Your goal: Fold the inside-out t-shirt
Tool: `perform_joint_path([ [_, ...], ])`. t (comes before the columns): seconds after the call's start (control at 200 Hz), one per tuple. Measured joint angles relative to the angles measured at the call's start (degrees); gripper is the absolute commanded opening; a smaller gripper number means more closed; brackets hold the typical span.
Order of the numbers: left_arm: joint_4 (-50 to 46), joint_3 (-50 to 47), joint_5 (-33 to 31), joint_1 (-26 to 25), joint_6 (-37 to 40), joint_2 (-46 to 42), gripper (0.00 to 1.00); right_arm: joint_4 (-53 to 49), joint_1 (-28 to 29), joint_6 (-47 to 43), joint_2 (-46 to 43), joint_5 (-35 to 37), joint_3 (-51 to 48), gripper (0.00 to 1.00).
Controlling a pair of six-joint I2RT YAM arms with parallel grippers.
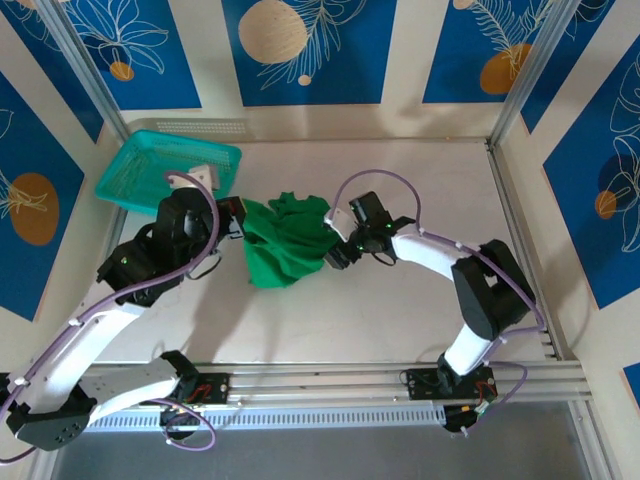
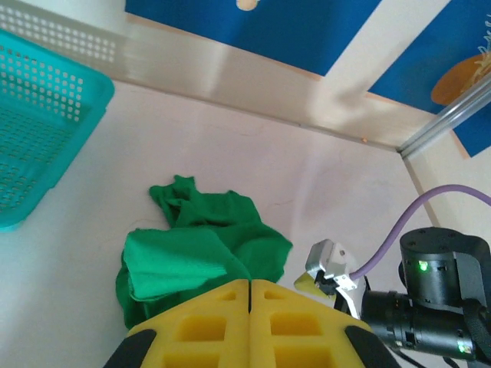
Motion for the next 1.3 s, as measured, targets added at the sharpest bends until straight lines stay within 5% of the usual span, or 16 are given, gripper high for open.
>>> perform_joint_path([
  [0.2, -1.5, 0.0, -0.8, 2.4, 0.0, -0.1, 0.0, 2.2, 2.1, -8.8, 4.1, -6.1, 2.4, 0.7],
  [0.435, -1.7, 0.3, -1.0, 4.0, 0.2, -0.1, 0.0, 5.4, 7.8, -10.4, -8.4, -11.7, -9.6, 0.73],
  [0.555, -2.4, 0.7, -1.0, 4.4, 0.2, -0.1, 0.0, 11.8, 12.9, -9.5, -6.4, -11.0, -11.6, 0.71],
  [0.59, -2.5, 0.7, -1.0, 4.5, 0.2, -0.2, 0.0, 14.6, 13.8, -8.8, -4.4, -9.4, -11.6, 0.64],
  [0.63, -2.6, 0.7, -1.0, 4.5, 0.2, -0.2, 0.0, 18.2, 14.5, -7.8, -1.7, -7.0, -11.5, 0.28],
  [0.685, -2.8, 0.7, -1.0, 4.6, 0.2, -0.5, 0.0, 20.9, 14.5, -7.2, 1.3, -4.3, -11.3, 0.0],
  [0.846, -3.6, 1.5, -1.4, 4.9, 0.3, -1.5, 0.0, 20.6, 12.6, -6.6, 0.3, 0.2, -11.1, 0.0],
  [1.006, -4.1, 6.6, -2.1, 5.0, 3.3, -1.3, 0.0, 16.3, 8.5, -5.8, -21.7, 0.2, -13.5, 0.0],
  [1.076, -3.6, 8.9, -2.5, 5.0, 4.6, -1.4, 0.0, 16.3, 7.8, -5.5, -29.2, 0.0, -12.6, 0.45],
  [1.126, -3.4, 9.9, -2.7, 5.1, 5.1, -1.5, 0.0, 17.9, 9.0, -5.0, -30.4, -0.6, -12.2, 0.59],
  [1.301, -3.2, 10.8, -2.4, 5.1, 5.7, -1.3, 0.0, 30.4, 19.2, 1.0, -18.8, -0.3, -19.5, 0.69],
])
